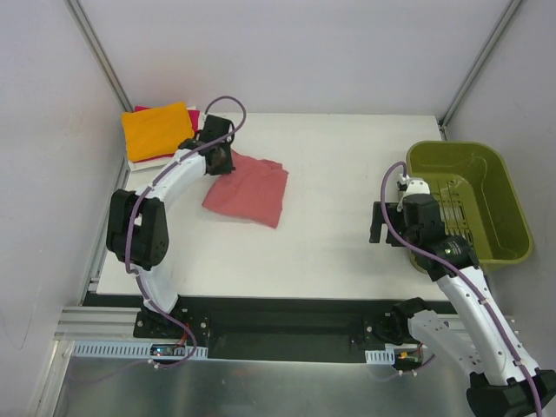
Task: Fold and stack the t-shirts
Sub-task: Put the neatly folded tshirt into the corner of the board with the left arm
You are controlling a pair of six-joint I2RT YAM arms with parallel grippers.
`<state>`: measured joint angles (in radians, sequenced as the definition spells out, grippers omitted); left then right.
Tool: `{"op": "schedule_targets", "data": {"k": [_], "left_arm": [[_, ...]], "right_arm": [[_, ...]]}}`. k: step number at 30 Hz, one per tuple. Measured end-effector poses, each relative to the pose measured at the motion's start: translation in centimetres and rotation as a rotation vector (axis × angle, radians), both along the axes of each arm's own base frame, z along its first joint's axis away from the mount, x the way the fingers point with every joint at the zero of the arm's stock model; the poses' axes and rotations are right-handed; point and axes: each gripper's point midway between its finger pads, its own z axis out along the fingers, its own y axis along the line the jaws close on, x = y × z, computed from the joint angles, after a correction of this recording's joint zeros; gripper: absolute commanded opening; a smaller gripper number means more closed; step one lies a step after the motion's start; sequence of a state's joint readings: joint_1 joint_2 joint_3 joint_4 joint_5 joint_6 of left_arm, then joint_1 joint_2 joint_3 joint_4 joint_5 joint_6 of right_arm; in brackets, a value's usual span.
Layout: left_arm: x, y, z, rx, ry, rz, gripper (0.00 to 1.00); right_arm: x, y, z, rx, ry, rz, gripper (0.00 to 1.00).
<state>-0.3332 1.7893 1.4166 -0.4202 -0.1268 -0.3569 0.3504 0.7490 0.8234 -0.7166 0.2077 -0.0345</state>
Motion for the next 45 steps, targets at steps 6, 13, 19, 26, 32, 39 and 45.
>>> {"op": "schedule_targets", "data": {"k": [6, 13, 19, 26, 32, 39, 45], "left_arm": [[4.3, 5.2, 6.3, 0.118, -0.150, 0.046, 0.00], [7.7, 8.3, 13.9, 0.251, -0.320, 0.042, 0.00], [11.4, 11.6, 17.3, 0.310, -0.376, 0.058, 0.00], [14.3, 13.6, 20.5, 0.349, -0.451, 0.043, 0.00], [14.7, 14.6, 20.9, 0.319, -0.465, 0.024, 0.00], [15.4, 19.5, 18.1, 0.305, -0.404, 0.064, 0.00], [16.0, 21.2, 15.4, 0.294, -0.356, 0.086, 0.00]], "right_arm": [[0.1, -0.5, -0.1, -0.022, 0.000, -0.018, 1.00], [0.3, -0.8, -0.3, -0.042, 0.007, -0.034, 1.00], [0.6, -0.6, -1.1, -0.053, 0.047, -0.027, 1.00], [0.8, -0.5, -1.0, -0.053, 0.049, -0.023, 1.00], [1.1, -0.4, -0.9, -0.055, 0.055, -0.023, 1.00], [1.8, -0.1, -0.4, -0.055, 0.063, -0.025, 1.00], [2.6, 0.6, -0.5, -0.044, 0.095, -0.020, 0.99]]}}
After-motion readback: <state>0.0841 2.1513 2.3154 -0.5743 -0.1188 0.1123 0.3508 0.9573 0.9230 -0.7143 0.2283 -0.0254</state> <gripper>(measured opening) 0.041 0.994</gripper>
